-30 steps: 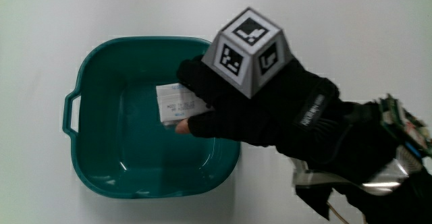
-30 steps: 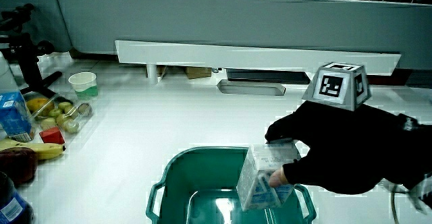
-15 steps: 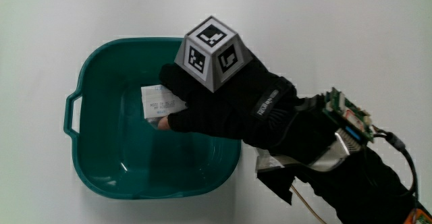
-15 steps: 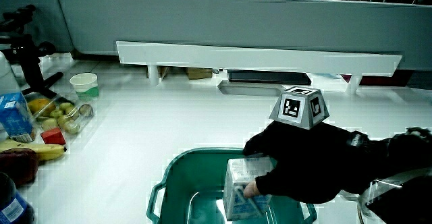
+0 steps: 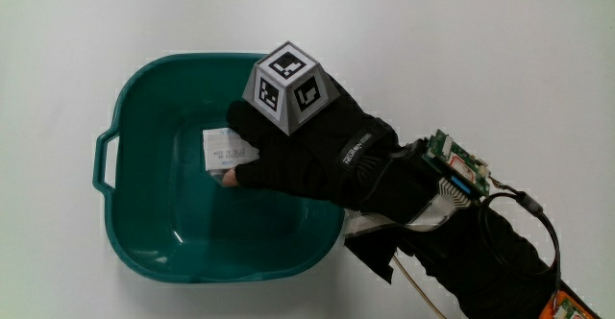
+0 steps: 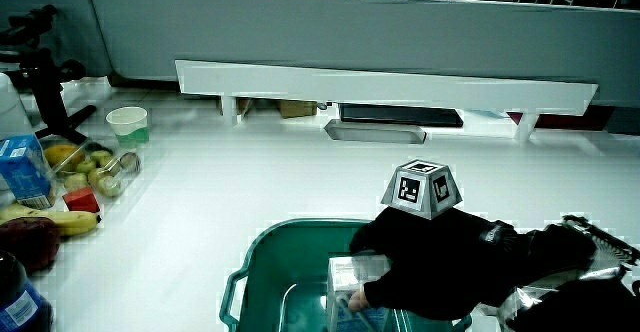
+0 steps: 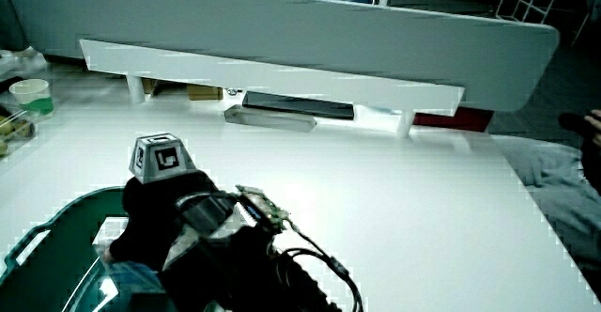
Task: Place milk
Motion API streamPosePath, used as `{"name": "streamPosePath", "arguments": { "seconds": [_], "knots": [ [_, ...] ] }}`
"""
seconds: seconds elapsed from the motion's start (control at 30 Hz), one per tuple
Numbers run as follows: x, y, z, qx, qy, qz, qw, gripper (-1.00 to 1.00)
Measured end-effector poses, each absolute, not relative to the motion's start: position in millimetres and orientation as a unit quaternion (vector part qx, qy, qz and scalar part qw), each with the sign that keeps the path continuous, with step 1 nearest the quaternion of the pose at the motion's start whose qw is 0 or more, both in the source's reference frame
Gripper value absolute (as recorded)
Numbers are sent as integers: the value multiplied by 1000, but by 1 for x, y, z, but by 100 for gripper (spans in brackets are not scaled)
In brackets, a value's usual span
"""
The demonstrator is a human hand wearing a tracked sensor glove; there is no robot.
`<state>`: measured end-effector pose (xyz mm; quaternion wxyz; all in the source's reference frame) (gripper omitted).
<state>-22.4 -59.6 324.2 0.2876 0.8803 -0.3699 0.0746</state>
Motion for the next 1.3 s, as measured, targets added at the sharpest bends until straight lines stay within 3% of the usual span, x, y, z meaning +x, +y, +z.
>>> {"name": "streamPosePath", "arguments": {
  "seconds": [0.17,0.6,0.8,0.93,0.97,1.0,1.03,1.07,1.3],
  "knots": [
    [-20,-60,332,879,-363,92,297,0],
    [-14,-57,337,882,-349,110,298,-57],
    [-11,-55,344,875,-337,117,327,-83],
    [-4,-49,331,882,-329,116,317,-100],
    [-1,-47,335,902,-301,84,299,-100],
    [0,-42,318,885,-344,97,298,-100],
    [2,-37,290,868,-326,81,366,-100],
    [4,-33,282,869,-327,73,364,-100],
    [22,1,272,854,-347,64,383,-100]
  ]
}}
